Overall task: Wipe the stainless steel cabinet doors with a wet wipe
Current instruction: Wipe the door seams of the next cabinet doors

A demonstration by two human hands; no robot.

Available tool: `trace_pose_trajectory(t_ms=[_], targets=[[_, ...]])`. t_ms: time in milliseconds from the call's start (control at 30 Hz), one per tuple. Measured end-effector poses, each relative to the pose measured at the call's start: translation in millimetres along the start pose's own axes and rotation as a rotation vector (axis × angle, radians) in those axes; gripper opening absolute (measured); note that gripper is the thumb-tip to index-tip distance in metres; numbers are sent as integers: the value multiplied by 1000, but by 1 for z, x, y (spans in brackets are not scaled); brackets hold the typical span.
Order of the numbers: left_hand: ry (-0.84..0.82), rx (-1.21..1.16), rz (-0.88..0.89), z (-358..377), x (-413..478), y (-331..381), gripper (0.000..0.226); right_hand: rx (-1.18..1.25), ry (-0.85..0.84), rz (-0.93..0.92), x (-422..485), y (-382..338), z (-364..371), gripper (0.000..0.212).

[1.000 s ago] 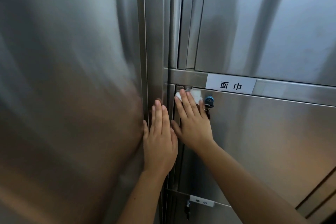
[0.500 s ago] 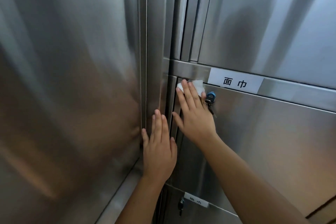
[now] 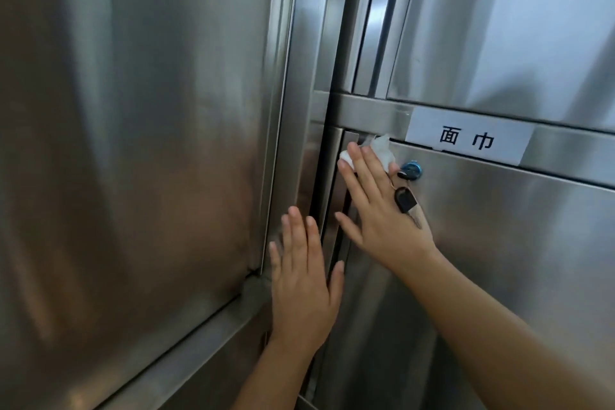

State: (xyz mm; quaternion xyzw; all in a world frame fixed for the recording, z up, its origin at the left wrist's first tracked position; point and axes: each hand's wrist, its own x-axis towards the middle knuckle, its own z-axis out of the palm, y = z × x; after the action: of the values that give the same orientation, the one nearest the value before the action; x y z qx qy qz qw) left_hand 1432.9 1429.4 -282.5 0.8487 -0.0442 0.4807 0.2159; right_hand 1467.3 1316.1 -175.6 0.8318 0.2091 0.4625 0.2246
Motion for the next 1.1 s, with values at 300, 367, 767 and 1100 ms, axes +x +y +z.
trace_pose_trajectory(t_ms=[300,367,767,1100], targets=[[230,18,81,30,-8,-10,63,-61,27,-32,-4,0,-1,68],[282,4,102,35,-7,-11,63,-55,50,-34,-4,1,4,70],[465,77,239,61,-11,-24,72,-210,171,40,-19,-15,37,70],[522,90,295,79,-23,-31,76,-245,214,50,-34,-25,47,68]])
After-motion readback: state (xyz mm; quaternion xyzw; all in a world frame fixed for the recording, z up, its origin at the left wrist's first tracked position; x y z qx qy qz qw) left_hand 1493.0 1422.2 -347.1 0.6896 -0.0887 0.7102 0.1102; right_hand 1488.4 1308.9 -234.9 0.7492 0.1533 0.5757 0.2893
